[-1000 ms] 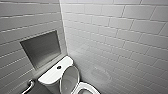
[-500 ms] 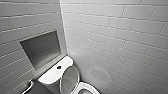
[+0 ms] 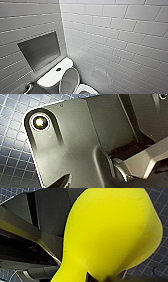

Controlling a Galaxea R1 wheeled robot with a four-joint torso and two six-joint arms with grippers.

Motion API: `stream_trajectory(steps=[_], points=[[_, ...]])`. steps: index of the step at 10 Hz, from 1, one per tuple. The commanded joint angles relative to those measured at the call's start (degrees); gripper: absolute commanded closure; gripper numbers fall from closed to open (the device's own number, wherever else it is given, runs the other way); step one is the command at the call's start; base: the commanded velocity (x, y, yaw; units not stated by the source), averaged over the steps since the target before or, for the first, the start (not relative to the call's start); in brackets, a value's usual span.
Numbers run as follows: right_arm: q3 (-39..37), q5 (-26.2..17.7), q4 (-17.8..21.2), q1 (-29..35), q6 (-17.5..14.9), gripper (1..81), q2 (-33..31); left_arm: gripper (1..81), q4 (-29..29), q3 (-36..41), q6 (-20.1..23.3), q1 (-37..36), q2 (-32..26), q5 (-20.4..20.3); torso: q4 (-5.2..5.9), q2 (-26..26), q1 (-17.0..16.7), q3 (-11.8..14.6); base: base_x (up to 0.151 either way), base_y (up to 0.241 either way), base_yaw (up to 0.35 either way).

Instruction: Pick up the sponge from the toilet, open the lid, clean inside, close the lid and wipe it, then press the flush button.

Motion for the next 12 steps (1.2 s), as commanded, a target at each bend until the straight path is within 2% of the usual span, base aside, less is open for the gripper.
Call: stream_trajectory(steps=[1,9,12], points=[[-0.06,-4.39,0.09,0.14,-0.14,81.1,-0.14,1.0,-0.59,0.0,0.26,-0.68,0.01,3.98,0.0,0.0,0.0,0.0,0.076,0.0,0.0],[-0.15,-4.39,0.36,0.4,0.03,81.1,-0.23,1.0,-0.76,0.0,0.26,-0.68,0.01,3.8,0.0,0.02,-0.04,0.0,0.079,0.0,0.0],[-0.06,-4.39,0.8,0.58,0.03,81.1,-0.23,1.0,-1.3,0.0,0.26,-0.68,-0.08,3.89,0.0,0.05,0.0,0.0,0.0,0.0,0.0]])
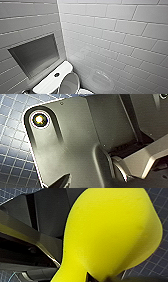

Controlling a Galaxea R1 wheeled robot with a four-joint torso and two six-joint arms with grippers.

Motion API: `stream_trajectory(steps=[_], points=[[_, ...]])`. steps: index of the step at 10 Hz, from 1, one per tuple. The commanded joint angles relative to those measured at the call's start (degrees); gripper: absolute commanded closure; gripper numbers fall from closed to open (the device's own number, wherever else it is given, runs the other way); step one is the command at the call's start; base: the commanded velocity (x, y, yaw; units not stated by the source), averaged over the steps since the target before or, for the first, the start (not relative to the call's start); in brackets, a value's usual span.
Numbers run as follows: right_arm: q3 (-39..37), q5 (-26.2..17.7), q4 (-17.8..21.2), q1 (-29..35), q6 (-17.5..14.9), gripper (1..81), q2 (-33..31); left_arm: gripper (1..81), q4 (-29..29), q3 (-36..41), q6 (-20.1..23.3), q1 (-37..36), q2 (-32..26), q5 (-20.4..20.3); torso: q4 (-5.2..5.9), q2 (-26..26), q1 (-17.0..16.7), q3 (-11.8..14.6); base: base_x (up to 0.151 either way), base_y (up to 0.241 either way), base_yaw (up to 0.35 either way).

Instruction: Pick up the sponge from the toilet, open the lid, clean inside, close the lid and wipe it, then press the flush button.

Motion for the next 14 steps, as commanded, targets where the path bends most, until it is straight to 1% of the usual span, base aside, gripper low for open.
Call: stream_trajectory(steps=[1,2,3,4,5,6,7,8,9,10,12,13,14], points=[[0.03,-4.14,0.65,0.43,0.02,81.1,-0.09,1.0,-0.8,0.0,0.26,-1.19,-0.05,3.81,1.43,0.0,0.0,0.0,0.0,0.0,0.0],[0.12,-4.14,0.3,0.43,-0.07,81.1,-0.09,1.0,-0.71,0.0,0.26,-1.19,-0.14,3.81,5.57,0.0,0.0,0.0,0.0,0.0,0.0],[0.12,-4.14,0.21,0.44,0.02,81.1,-0.09,1.0,-0.71,0.0,0.26,-1.19,-0.14,3.81,6.02,0.0,0.0,0.0,0.0,0.0,0.0],[0.12,-4.14,0.38,0.44,-0.07,81.1,-0.09,1.0,-0.8,0.0,0.26,-1.19,-0.14,3.81,7.24,0.0,0.0,0.0,0.0,0.0,0.0],[0.04,-4.14,0.47,0.43,0.02,81.1,-0.09,1.0,-0.71,0.0,0.26,-1.19,-0.14,3.81,9.11,0.0,0.0,0.0,0.0,0.0,0.0],[0.04,-4.14,0.65,0.61,0.02,81.1,-0.17,1.0,-0.71,0.0,0.26,-1.19,-0.14,3.81,8.79,0.0,0.0,0.0,0.0,0.0,0.0],[-0.14,-4.06,0.82,0.61,0.02,81.1,-0.17,1.0,-0.8,0.0,0.26,-1.19,-0.14,3.81,7.53,0.0,0.0,0.0,0.0,0.0,0.0],[-0.06,-3.53,0.91,0.78,0.46,81.1,-0.78,1.0,-0.71,0.0,0.26,-1.19,-0.14,3.81,9.04,0.0,0.0,0.0,0.0,0.0,0.0],[0.73,-2.65,1.17,1.48,0.64,81.1,-1.75,1.0,-0.71,0.0,0.26,-1.11,-0.14,3.9,9.7,0.0,0.0,0.0,0.0,0.0,0.0],[3.43,-2.13,1.17,2.45,0.73,81.1,-3.41,1.0,-0.62,0.0,0.35,-0.85,-0.05,4.59,9.65,0.0,0.0,0.0,0.0,0.0,0.0],[12.6,-1.51,1.17,4.74,0.73,81.1,-8.96,1.0,-0.62,0.0,0.35,0.64,-0.67,4.69,9.63,0.0,0.0,0.0,0.0,0.0,0.0],[19.31,1.45,1.26,5.7,1.07,81.1,-13.32,1.0,-0.54,0.0,0.44,1.44,-0.93,4.6,9.63,0.0,0.0,0.0,0.0,0.0,0.0],[24.12,3.5,1.97,6.84,2.22,81.1,-16.43,1.0,-0.62,0.0,0.35,1.53,-0.93,4.69,9.63,0.0,0.0,0.0,0.0,0.0,0.0]])
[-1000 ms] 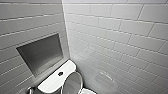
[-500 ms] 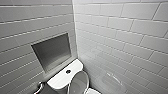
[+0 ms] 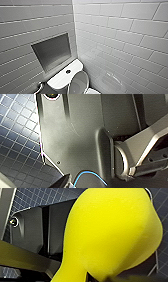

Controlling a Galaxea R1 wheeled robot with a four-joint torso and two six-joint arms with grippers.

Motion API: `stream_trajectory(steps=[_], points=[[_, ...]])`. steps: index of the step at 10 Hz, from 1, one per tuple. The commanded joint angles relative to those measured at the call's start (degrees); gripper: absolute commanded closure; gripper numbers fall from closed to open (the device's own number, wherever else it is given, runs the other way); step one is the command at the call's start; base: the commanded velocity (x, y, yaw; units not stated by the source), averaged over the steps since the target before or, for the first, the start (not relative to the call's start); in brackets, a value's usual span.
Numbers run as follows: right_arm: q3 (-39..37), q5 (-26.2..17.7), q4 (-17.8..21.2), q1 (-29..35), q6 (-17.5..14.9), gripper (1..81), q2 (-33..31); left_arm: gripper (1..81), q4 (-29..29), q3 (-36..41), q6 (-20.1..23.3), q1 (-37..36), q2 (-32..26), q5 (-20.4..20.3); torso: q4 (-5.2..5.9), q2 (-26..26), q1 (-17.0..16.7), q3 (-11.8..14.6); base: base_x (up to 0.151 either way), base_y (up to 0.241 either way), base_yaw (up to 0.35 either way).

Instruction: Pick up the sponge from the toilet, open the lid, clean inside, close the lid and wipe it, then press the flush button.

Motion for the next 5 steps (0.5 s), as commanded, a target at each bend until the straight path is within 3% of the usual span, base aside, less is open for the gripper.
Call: stream_trajectory(steps=[1,3,5], points=[[17.15,2.59,1.81,5.34,3.19,81.1,-12.03,1.0,-0.53,-0.02,0.24,-0.59,-0.5,4.59,0.0,0.0,0.0,0.0,0.0,0.0,0.0],[23.56,2.68,1.81,9.03,4.06,81.1,-18.07,1.0,-0.53,-0.02,0.24,-0.51,-0.06,7.84,0.0,0.0,0.0,0.0,0.0,0.0,0.0],[27.44,2.59,2.43,13.6,5.3,81.1,-22.75,1.0,-0.53,0.06,0.24,-0.51,0.12,7.93,0.0,0.0,0.0,0.0,0.0,0.0,0.0]])
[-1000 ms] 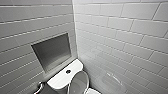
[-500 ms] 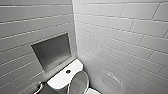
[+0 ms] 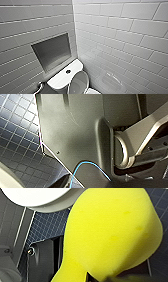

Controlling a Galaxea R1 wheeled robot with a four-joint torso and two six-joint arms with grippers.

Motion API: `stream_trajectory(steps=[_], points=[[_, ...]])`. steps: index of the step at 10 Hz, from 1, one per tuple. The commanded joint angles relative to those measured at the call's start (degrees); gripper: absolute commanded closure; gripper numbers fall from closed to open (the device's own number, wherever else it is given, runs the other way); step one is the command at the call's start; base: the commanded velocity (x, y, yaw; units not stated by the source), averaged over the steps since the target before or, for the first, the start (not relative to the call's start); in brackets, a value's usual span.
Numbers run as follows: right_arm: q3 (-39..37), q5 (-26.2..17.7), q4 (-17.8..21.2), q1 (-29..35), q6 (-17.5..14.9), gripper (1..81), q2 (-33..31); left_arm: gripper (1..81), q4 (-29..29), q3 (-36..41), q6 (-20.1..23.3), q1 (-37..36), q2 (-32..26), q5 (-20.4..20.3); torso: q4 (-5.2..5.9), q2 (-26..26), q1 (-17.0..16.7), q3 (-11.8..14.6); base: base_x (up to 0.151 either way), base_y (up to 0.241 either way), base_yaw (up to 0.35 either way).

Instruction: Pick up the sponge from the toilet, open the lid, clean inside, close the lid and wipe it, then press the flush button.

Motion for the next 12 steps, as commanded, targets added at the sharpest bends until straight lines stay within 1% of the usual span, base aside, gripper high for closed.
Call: stream_trajectory(steps=[1,2,3,4,6,7,8,9,10,11,12], points=[[8.57,-0.54,1.43,9.88,2.91,81.1,-8.95,1.0,-0.53,0.02,0.26,-0.69,0.36,4.53,0.0,0.0,0.0,0.0,0.0,0.0,0.0],[9.55,-0.54,1.61,12.62,2.91,81.1,-10.28,1.0,-0.53,0.02,0.26,-0.61,0.36,4.62,0.0,0.0,0.0,0.0,0.0,0.0,0.0],[10.86,-0.63,1.61,14.9,2.91,81.1,-11.33,1.0,-0.53,-0.07,0.26,-0.52,0.36,4.53,0.0,0.0,0.0,-1.57,0.0,0.0,0.0],[11.31,-0.72,1.61,16.75,3.0,81.1,-11.42,1.0,-0.53,0.02,0.26,-0.43,0.36,4.53,0.0,0.0,0.0,-4.11,0.0,0.0,0.0],[11.75,-0.81,1.79,20.0,3.17,81.1,-11.42,1.0,-0.53,0.28,0.26,-0.43,0.71,4.53,0.0,0.0,-0.02,-7.07,0.0,0.0,0.0],[12.18,-1.07,1.79,21.67,4.39,81.1,-11.59,1.0,-0.44,0.1,0.35,-0.51,0.98,4.53,0.0,0.0,0.0,-8.81,0.0,0.0,0.0],[12.72,-1.34,1.87,23.95,4.84,81.1,-11.86,1.0,-0.53,0.28,0.35,-0.43,1.06,4.53,0.0,0.02,0.0,-5.42,0.0,0.0,0.0],[13.5,-1.51,1.79,26.85,5.63,81.1,-12.12,1.0,-0.53,0.28,0.35,-0.43,1.06,4.61,0.0,0.06,0.05,-6.65,0.0,0.0,0.0],[13.42,-3.18,1.79,29.76,6.07,81.1,-11.77,1.0,-0.53,0.28,0.35,-0.25,1.06,4.53,0.0,0.06,0.05,-7.06,0.0,0.0,0.0],[12.98,-6.25,1.96,32.74,6.16,81.1,-10.54,1.0,-0.53,0.28,0.35,0.01,0.98,4.53,0.0,0.09,0.05,-7.36,0.0,0.0,0.0],[12.37,-7.56,1.7,35.29,6.16,81.1,-8.89,1.0,-0.53,0.28,0.26,0.01,0.98,4.53,0.0,0.09,0.07,-7.28,0.0,0.0,0.0]])
